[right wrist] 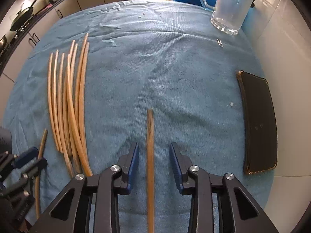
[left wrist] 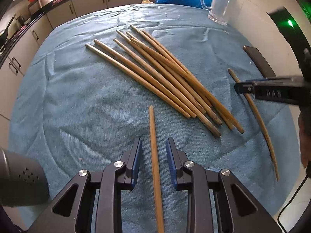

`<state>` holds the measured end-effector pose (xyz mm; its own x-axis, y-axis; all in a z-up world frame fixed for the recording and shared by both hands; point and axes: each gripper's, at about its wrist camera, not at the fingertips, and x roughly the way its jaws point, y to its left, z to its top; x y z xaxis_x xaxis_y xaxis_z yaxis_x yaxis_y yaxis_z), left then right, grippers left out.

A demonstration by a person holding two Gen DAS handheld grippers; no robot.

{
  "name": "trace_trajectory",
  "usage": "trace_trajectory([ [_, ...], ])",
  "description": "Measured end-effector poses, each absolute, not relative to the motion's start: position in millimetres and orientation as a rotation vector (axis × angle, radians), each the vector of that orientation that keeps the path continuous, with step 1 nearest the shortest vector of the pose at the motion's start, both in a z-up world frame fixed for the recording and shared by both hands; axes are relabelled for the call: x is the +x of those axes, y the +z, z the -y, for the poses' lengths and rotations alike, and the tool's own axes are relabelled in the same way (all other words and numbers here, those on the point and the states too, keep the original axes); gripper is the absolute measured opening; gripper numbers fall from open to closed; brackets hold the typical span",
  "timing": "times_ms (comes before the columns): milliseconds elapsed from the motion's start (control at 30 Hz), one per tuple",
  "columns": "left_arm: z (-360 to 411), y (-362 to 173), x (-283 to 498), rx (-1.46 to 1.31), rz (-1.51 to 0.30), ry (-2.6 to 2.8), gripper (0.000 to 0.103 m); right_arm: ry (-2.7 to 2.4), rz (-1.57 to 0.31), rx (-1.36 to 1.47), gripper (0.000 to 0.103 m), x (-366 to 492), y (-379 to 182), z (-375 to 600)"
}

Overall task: Organize utensils
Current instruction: 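Lift the chopsticks upright and carry both toward the black holder cup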

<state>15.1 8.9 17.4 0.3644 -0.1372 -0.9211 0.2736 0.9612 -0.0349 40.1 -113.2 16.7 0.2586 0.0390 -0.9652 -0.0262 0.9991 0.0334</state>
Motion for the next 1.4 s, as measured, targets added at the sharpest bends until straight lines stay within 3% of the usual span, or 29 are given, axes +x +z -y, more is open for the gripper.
trace_trajectory([
  [100, -8, 17, 16, 0.136, -1.159, -0.269, 0.024, 0.044, -1.330, 0.001, 0.015, 45, 17, 110],
  [167, -9, 17, 13, 0.138, -1.141, -0.276, 0.006, 0.043, -1.322, -0.008, 0.008, 44, 17, 108],
  [433, -23, 50, -24, 0.037, -0.996, -0.290, 0.006, 0.051, -1.200, 0.066, 0.008, 5, 34, 117],
  [967, -63, 143, -126, -0.085, -0.676, -0.313, 0.006, 0.139, -0.826, 0.100, 0.008, -100, 138, 92],
  [1400, -148, 235, -160, -0.173, -0.441, -0.216, 0.006, 0.298, -0.597, 0.137, 0.008, -105, 217, 10],
])
